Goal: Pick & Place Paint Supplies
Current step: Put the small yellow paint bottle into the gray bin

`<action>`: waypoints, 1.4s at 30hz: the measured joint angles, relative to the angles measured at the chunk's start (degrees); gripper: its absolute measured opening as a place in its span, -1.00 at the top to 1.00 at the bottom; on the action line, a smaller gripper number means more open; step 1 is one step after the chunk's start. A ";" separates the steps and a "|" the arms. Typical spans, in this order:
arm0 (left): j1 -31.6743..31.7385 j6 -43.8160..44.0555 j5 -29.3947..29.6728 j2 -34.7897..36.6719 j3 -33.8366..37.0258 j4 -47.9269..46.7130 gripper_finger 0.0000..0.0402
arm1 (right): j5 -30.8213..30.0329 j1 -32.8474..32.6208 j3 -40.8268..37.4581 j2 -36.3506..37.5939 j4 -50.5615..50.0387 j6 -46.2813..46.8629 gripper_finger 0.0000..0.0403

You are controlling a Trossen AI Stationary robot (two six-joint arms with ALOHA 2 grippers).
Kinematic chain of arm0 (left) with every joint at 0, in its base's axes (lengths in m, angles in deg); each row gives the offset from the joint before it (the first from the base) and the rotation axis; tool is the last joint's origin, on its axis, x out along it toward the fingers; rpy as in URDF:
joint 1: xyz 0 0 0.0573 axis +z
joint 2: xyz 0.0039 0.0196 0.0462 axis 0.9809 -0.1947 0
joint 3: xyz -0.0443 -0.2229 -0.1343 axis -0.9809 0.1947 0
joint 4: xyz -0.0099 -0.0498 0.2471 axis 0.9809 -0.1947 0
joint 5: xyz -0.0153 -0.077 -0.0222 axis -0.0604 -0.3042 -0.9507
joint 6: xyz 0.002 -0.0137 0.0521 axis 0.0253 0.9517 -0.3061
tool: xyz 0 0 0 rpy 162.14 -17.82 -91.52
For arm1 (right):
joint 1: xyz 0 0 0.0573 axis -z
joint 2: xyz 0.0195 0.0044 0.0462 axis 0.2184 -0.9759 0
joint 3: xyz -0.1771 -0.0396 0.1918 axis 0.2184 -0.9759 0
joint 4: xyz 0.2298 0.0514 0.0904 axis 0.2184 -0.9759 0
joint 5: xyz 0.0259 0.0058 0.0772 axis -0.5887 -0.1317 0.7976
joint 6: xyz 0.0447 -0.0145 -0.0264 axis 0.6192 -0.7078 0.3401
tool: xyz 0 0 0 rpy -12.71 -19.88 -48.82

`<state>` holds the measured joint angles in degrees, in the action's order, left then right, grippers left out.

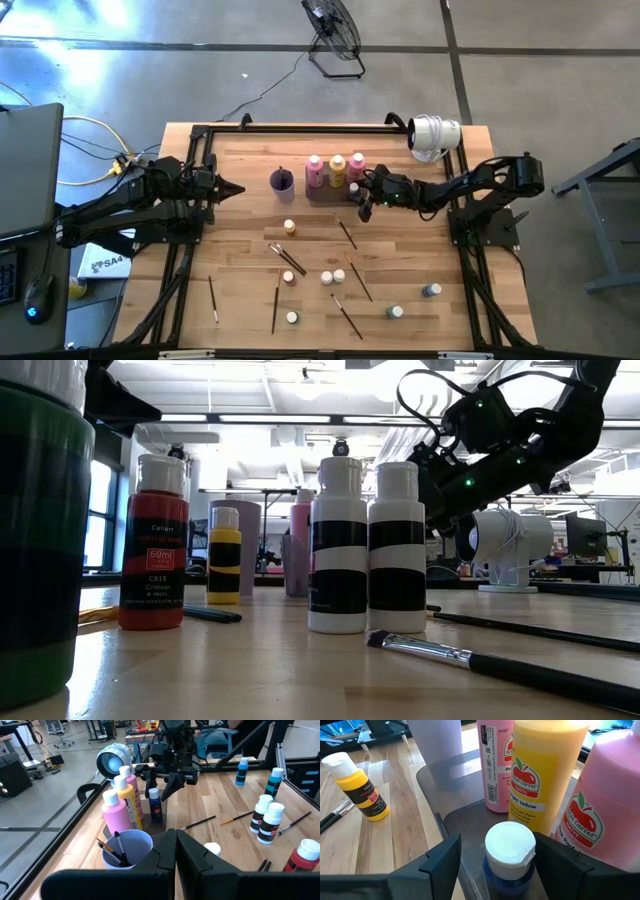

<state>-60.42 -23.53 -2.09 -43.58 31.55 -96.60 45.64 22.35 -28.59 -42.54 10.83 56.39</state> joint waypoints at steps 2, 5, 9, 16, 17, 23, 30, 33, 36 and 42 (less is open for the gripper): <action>0.00 0.00 -0.01 -0.01 0.00 0.00 0.98 | 0.00 0.00 0.00 0.00 0.10 0.09 -0.14; 0.00 0.00 0.00 0.01 0.00 0.00 0.98 | 0.02 0.00 0.00 0.00 0.13 0.09 -0.14; 0.00 -0.01 0.01 0.01 0.00 0.00 0.98 | 0.71 0.00 0.00 0.00 0.18 0.09 -0.13; 0.00 -0.02 -0.01 -0.01 0.00 -0.02 0.98 | 1.51 0.00 -0.02 3.01 -2.09 0.15 -0.13; 0.00 0.00 0.01 0.00 0.00 -0.02 0.98 | 1.54 0.00 -0.02 3.73 -2.70 0.15 -0.13; 0.00 0.00 0.01 0.00 0.00 -0.08 0.98 | 1.40 0.00 -0.02 8.62 -10.19 0.40 -0.13; 0.00 0.00 0.01 0.00 0.00 -0.22 0.98 | 2.27 -0.04 -0.02 14.04 -17.67 0.57 -0.13; 0.00 0.00 0.01 -0.01 0.00 -0.41 0.98 | 2.28 -0.04 -0.02 16.24 -19.97 0.59 -0.13; 0.00 0.00 0.00 0.01 0.00 -0.47 0.98 | 2.48 -0.11 -0.02 18.13 -21.53 0.79 -0.13; 0.00 0.00 0.01 0.01 0.00 -0.46 0.98 | 2.67 -2.03 -0.02 21.11 -22.66 0.79 -0.13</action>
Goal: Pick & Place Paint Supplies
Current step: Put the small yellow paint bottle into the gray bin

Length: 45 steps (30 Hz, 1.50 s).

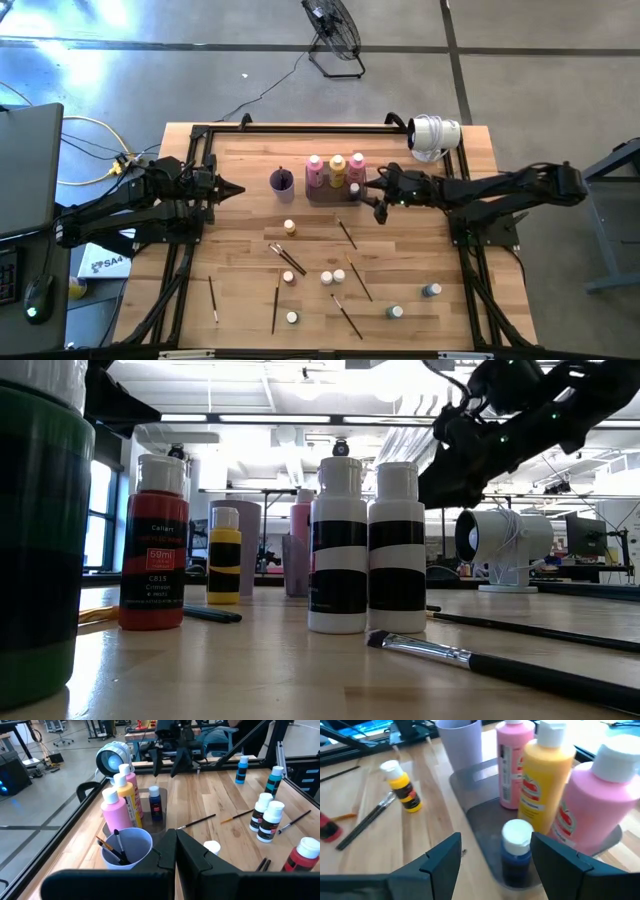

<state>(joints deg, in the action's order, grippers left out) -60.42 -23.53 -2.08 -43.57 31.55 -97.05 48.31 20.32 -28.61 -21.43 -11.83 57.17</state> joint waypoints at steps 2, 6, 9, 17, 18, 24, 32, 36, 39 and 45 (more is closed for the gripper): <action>0.00 0.00 0.00 -0.02 0.00 0.00 0.98 | -0.01 -0.83 0.00 0.89 0.03 0.00 -0.13; 0.00 0.00 0.00 -0.02 0.00 0.00 0.98 | -0.07 -2.09 0.00 2.44 0.02 0.00 -0.13; 0.00 0.00 0.00 0.00 0.00 0.00 0.98 | 0.15 -3.06 0.00 3.62 0.15 0.00 -0.13; 0.00 0.00 0.00 -0.01 0.00 0.02 0.98 | 5.80 -5.56 0.00 5.51 2.30 3.45 -0.13; 0.00 0.00 0.00 -0.01 0.00 0.02 0.98 | 6.97 -5.79 0.00 5.53 3.23 3.84 -0.13; 0.00 0.00 0.00 0.00 0.00 0.02 0.98 | 15.39 -6.66 0.00 5.53 7.90 3.95 -0.13; 0.00 0.00 0.00 -0.01 0.00 0.04 0.98 | 17.84 -6.98 0.00 5.23 8.32 3.80 -0.13; 0.00 0.01 -0.02 0.00 0.00 0.04 0.98 | 17.83 -6.98 0.00 5.23 8.34 3.80 -0.13; 0.00 0.01 -0.02 0.00 0.00 0.04 0.98 | 17.85 -6.98 0.00 5.23 8.30 3.78 -0.13; 0.00 0.06 -0.04 0.00 0.00 0.04 0.98 | 17.83 -6.98 0.00 5.23 8.30 3.50 -0.13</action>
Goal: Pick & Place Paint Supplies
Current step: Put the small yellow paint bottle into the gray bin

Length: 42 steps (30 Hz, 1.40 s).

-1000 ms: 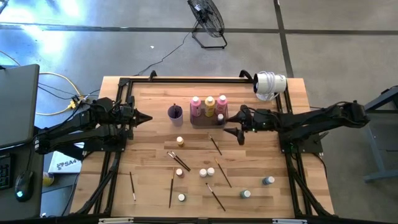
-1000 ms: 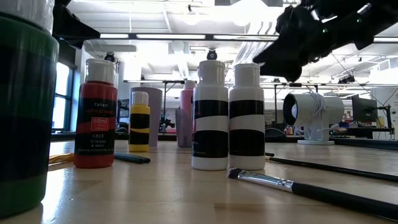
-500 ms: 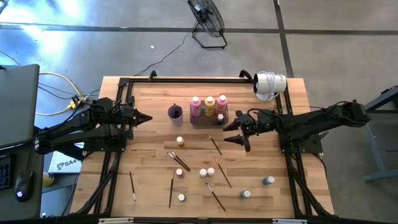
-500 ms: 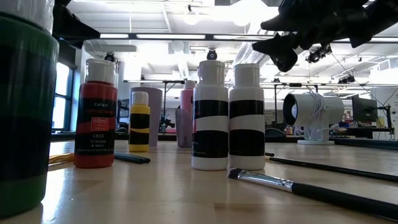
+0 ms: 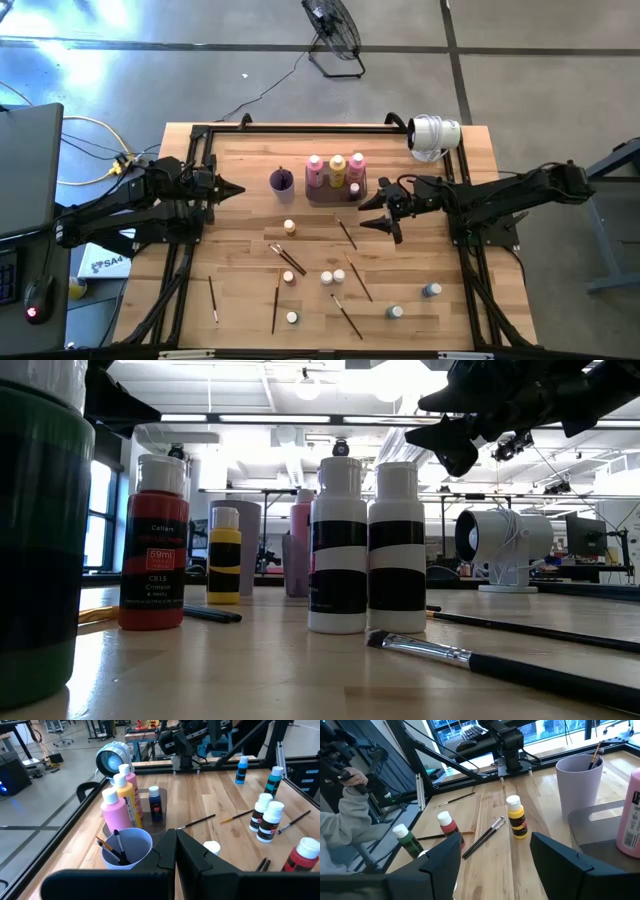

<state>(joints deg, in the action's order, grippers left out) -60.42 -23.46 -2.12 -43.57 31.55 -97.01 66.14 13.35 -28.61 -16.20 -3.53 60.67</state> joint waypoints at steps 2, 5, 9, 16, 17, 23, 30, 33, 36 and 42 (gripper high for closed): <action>0.00 0.48 -0.50 -0.13 0.11 0.21 0.98 | 0.00 0.00 0.00 0.00 -0.02 -1.26 -0.13; 0.00 1.39 -3.96 -0.92 2.12 3.24 0.98 | -0.02 0.00 0.00 0.00 0.00 -2.27 -0.13; -0.02 1.31 -8.44 -2.89 6.12 9.45 0.98 | -0.02 0.00 0.00 0.00 -0.03 -2.29 -0.13; 0.00 -0.41 -7.35 -5.82 7.15 15.44 0.98 | -1.44 0.00 0.00 -0.02 -0.42 -2.29 -0.13; 0.00 -0.43 -7.35 -5.98 7.15 15.90 0.98 | -1.97 0.00 0.00 -0.02 -0.60 -2.29 -0.13; 0.00 -0.19 -7.31 -6.01 7.15 15.89 0.98 | -3.53 0.00 0.00 -0.07 -2.74 -2.29 -0.13; 0.00 -0.17 -7.28 -6.01 7.15 15.82 0.98 | -3.52 0.00 0.00 -0.07 -2.65 -2.29 -0.13; 0.00 -0.17 -7.26 -6.01 7.15 15.86 0.98 | -3.55 0.02 0.00 -0.07 -2.66 -2.29 -0.13; 0.00 -0.17 -6.95 -6.01 7.15 15.91 0.98 | -5.09 0.02 0.00 -0.07 -2.62 -2.29 -0.13; 0.00 -0.17 -6.91 -6.01 7.15 15.91 0.98 | -5.92 0.02 0.00 -0.07 -2.64 -2.29 -0.13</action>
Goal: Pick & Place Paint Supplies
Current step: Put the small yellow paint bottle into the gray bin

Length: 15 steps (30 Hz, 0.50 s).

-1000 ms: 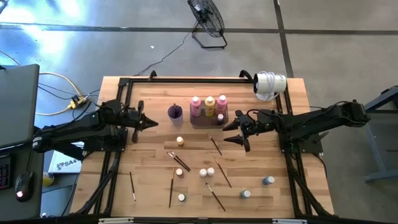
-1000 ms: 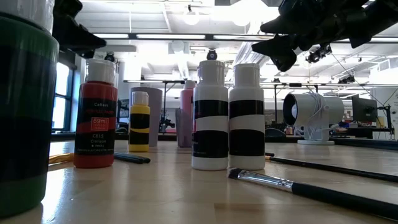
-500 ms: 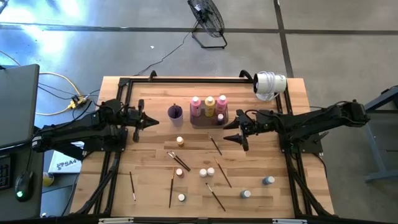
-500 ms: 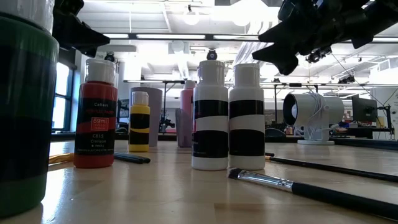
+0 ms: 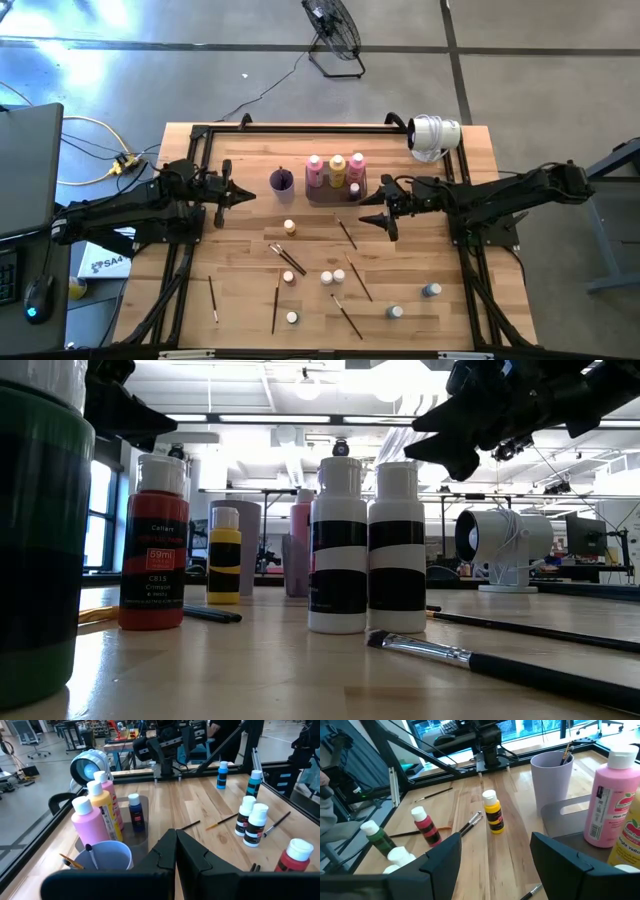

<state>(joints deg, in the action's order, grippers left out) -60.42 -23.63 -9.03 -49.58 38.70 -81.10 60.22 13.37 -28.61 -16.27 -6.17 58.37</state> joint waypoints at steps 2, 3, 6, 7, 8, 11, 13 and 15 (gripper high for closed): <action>0.00 -0.44 -0.01 0.00 0.00 0.01 0.98 | 0.06 0.00 0.00 0.00 0.01 0.00 -0.13; 0.00 -0.88 -0.02 0.00 0.00 0.01 0.98 | 0.08 0.00 0.00 0.00 0.01 0.00 -0.13; 0.00 -1.10 -0.02 0.00 0.00 0.02 0.98 | 0.08 0.00 0.00 0.01 -0.15 0.00 -0.13; 0.00 -1.10 -0.02 0.00 0.00 0.02 0.98 | 0.09 0.00 0.00 0.02 -0.34 0.00 -0.13; 0.00 -1.10 -0.02 0.00 0.00 0.03 0.98 | 0.09 0.00 0.00 0.02 -0.48 0.00 -0.13; 0.00 -1.10 -0.02 0.00 0.00 0.07 0.98 | 0.11 0.00 0.00 0.02 -0.47 0.00 -0.13; 0.00 -1.13 -0.04 0.00 0.00 0.07 0.98 | 0.11 0.00 0.00 0.02 -0.49 0.00 -0.13; 0.00 -1.15 -0.04 0.00 0.00 0.07 0.98 | 0.11 0.00 0.00 0.02 -0.47 0.00 -0.13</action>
<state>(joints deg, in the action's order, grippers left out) -60.42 -24.78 -9.07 -49.58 38.70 -81.03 60.33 13.37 -28.61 -16.24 -6.64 58.37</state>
